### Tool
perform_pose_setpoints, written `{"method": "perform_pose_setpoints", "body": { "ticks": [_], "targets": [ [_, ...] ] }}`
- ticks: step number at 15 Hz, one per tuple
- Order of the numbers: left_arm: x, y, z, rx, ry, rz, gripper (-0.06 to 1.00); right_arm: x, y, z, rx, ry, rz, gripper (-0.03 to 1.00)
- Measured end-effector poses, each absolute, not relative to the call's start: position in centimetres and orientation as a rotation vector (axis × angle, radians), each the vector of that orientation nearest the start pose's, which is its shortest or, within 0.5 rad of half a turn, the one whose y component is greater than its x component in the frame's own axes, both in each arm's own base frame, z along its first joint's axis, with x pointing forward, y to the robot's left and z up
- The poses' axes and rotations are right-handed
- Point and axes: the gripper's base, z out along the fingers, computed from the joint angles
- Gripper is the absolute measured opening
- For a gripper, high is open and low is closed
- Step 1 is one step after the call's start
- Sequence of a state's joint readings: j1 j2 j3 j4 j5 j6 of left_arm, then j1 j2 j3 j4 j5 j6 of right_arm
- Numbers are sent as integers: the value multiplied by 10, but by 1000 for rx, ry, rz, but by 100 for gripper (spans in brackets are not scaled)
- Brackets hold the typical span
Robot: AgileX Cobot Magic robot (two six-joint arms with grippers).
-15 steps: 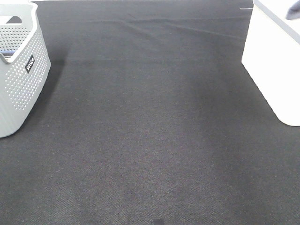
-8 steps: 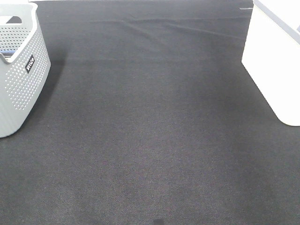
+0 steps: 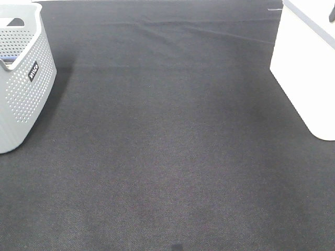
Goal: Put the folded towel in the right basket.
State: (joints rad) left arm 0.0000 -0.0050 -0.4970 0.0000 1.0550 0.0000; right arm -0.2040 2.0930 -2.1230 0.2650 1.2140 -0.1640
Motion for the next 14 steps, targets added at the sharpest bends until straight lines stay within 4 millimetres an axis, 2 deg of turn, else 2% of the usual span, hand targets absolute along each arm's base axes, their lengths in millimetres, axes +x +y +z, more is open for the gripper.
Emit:
{"method": "perform_pose_setpoints", "body": {
  "ticks": [3,5,8,11,12,14],
  "targets": [
    [-5,0,277,0,2037,0,97,443,-45,357,-6,2549,229,86],
    [-5,0,277,0,2037,0,97,432,-12,380,-88,2511,199,86],
    [-5,0,277,0,2037,0,97,410,28,411,-158,2446,213,86],
    [-5,0,277,0,2037,0,97,368,55,437,-231,2407,246,86],
    [-5,0,277,0,2037,0,97,351,56,438,-242,2418,252,86],
    [-5,0,277,0,2037,0,97,316,51,430,-242,2472,237,86]
  ]
}}
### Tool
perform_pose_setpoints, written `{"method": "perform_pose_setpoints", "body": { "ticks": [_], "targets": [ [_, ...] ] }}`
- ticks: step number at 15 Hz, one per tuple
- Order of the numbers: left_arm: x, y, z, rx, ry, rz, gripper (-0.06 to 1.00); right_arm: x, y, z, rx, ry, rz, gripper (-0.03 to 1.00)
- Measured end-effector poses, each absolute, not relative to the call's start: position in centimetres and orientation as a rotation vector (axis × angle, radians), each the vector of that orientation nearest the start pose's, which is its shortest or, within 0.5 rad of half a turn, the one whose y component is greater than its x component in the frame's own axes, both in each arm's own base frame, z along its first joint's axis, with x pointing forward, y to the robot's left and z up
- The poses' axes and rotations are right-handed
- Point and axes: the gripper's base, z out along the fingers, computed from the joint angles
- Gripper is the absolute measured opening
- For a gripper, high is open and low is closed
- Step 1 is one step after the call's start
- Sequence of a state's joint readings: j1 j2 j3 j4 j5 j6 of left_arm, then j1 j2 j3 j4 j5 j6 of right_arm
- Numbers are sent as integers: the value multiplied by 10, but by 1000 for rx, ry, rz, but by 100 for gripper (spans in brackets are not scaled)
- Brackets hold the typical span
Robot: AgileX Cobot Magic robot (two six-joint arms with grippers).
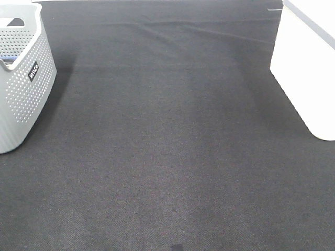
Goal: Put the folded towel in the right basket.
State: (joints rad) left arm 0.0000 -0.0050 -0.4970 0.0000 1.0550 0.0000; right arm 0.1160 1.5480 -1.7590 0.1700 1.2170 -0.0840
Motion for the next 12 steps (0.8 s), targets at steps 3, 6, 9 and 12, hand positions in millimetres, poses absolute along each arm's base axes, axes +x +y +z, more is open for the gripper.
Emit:
{"method": "perform_pose_setpoints", "body": {
  "ticks": [3,6,9,12],
  "targets": [
    [-5,0,277,0,2037,0,97,254,42,400,-243,2575,202,86],
    [-5,0,277,0,2037,0,97,180,32,341,-246,2721,189,86],
    [-5,0,277,0,2037,0,97,136,27,309,-246,2765,189,86],
    [-5,0,277,0,2037,0,97,78,20,268,-242,2689,178,86]
  ]
}}
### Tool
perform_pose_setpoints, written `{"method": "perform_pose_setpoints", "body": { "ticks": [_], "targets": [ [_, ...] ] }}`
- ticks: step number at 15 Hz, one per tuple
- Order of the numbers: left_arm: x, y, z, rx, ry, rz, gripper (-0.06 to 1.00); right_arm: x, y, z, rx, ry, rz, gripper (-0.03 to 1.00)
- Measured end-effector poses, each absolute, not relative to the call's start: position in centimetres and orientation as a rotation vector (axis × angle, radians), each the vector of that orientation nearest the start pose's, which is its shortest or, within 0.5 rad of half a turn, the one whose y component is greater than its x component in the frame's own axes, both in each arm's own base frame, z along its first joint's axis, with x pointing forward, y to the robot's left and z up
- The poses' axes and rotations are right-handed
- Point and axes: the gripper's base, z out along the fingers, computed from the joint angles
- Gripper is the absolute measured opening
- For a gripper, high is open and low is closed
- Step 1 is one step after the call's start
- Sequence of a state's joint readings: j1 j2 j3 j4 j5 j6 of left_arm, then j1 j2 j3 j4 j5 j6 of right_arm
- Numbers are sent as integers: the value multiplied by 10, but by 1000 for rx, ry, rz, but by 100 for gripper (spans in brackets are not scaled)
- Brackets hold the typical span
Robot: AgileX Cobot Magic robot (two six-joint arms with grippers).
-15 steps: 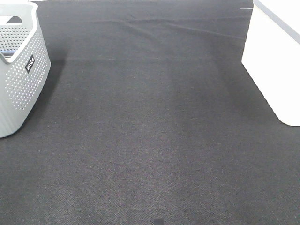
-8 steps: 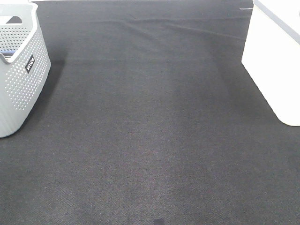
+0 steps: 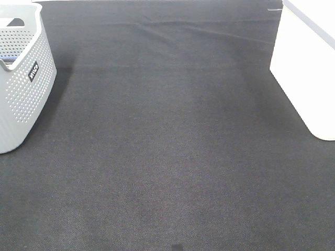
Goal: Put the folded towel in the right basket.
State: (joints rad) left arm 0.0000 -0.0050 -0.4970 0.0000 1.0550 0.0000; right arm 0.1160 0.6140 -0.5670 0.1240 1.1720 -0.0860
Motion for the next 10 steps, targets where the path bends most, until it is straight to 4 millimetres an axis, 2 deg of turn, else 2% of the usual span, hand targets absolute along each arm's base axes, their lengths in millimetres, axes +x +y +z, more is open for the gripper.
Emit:
{"method": "perform_pose_setpoints", "body": {
  "ticks": [4,7,10],
  "targets": [
    [-5,0,277,0,2037,0,97,43,14,280,-315,2338,126,86],
    [-5,0,277,0,2037,0,97,25,13,278,-268,2257,142,86],
    [-5,0,277,0,2037,0,97,24,12,277,-242,2238,153,86]
  ]
}}
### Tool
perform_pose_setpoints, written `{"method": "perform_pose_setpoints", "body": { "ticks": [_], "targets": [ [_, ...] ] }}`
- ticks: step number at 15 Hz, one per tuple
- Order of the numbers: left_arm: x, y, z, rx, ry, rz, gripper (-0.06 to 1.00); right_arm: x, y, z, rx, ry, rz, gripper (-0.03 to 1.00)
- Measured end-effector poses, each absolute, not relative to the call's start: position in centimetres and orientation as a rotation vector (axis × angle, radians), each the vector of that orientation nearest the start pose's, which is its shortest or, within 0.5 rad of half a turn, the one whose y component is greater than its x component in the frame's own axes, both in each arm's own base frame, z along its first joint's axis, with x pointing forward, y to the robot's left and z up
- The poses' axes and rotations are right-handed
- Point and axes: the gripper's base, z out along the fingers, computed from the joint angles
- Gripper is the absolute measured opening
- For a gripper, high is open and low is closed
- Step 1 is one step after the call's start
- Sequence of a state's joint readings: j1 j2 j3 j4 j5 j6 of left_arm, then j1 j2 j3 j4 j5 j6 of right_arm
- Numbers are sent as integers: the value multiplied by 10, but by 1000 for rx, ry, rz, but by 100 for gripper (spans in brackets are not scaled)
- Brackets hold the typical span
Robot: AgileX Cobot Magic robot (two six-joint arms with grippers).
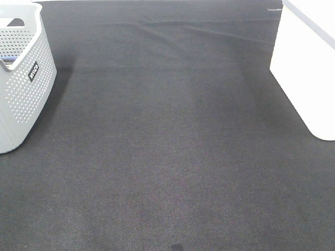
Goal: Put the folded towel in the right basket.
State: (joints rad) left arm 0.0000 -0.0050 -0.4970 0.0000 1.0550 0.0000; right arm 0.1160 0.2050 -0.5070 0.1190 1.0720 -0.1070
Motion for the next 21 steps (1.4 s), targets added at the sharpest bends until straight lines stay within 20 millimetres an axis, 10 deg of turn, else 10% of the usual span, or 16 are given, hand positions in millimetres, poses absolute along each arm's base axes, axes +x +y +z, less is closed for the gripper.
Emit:
{"method": "perform_pose_setpoints", "body": {
  "ticks": [21],
  "targets": [
    [-5,0,277,0,2037,0,97,-6,12,278,-48,2032,72,86]
  ]
}}
